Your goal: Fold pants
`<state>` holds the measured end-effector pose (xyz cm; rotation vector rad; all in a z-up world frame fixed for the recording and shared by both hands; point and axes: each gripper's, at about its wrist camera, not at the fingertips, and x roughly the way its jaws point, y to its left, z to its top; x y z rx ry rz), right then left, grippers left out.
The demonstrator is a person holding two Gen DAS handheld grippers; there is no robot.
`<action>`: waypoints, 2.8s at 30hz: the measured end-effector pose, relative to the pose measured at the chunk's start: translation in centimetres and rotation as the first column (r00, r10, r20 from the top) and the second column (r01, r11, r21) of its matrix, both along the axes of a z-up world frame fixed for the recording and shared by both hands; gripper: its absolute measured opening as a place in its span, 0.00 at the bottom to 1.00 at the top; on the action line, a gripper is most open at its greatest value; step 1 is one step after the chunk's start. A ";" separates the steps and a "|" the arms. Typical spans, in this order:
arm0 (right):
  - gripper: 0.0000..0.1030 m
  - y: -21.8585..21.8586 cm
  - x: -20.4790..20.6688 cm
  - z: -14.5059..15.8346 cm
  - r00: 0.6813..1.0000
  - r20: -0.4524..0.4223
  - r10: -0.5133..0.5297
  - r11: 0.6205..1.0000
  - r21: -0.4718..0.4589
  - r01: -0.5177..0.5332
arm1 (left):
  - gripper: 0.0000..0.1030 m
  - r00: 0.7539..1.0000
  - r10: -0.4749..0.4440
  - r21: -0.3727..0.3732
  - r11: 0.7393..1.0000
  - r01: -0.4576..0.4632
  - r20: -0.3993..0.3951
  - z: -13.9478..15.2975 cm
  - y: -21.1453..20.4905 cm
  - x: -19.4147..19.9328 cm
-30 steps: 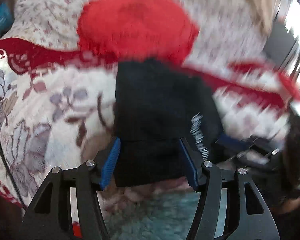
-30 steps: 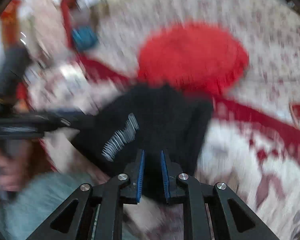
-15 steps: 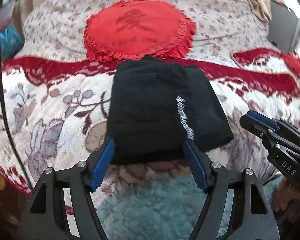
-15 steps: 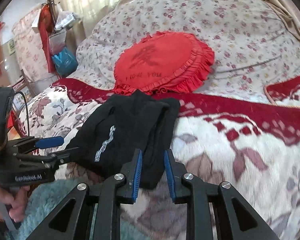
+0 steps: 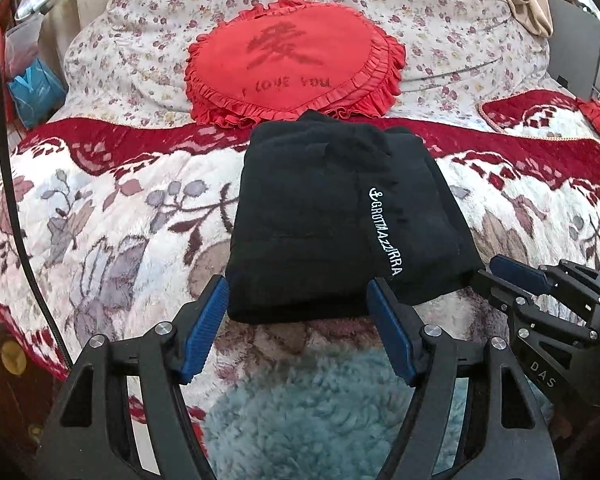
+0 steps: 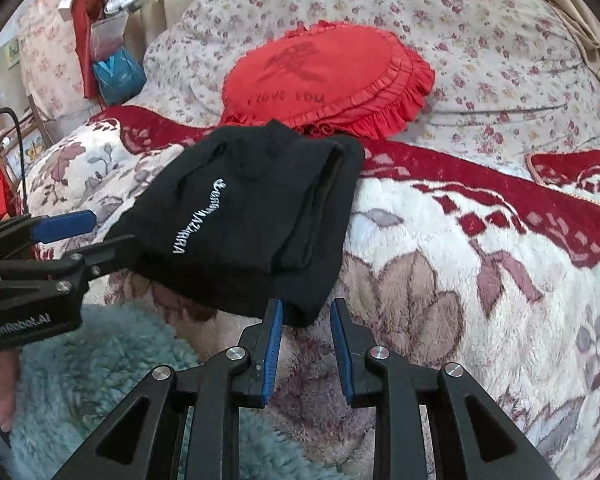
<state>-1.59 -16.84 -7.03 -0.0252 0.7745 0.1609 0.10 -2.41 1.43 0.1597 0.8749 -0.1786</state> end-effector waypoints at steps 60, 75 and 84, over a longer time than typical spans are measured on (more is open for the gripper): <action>0.24 0.3 -2.7 3.6 0.995 0.005 -0.097 0.995 0.002 0.097 | 0.99 0.996 0.036 -0.084 0.996 -0.042 -0.078 -0.7 1.0 0.2; 0.31 0.0 -2.1 1.9 0.993 0.033 -0.110 0.994 -0.002 0.110 | 0.99 1.000 -0.022 -0.104 0.994 0.021 -0.005 0.7 0.5 -0.7; 0.31 2.0 -2.6 1.3 0.995 0.098 -0.023 0.999 -0.027 0.026 | 0.99 0.999 0.043 -0.057 0.997 -0.044 -0.017 -0.4 0.6 -0.8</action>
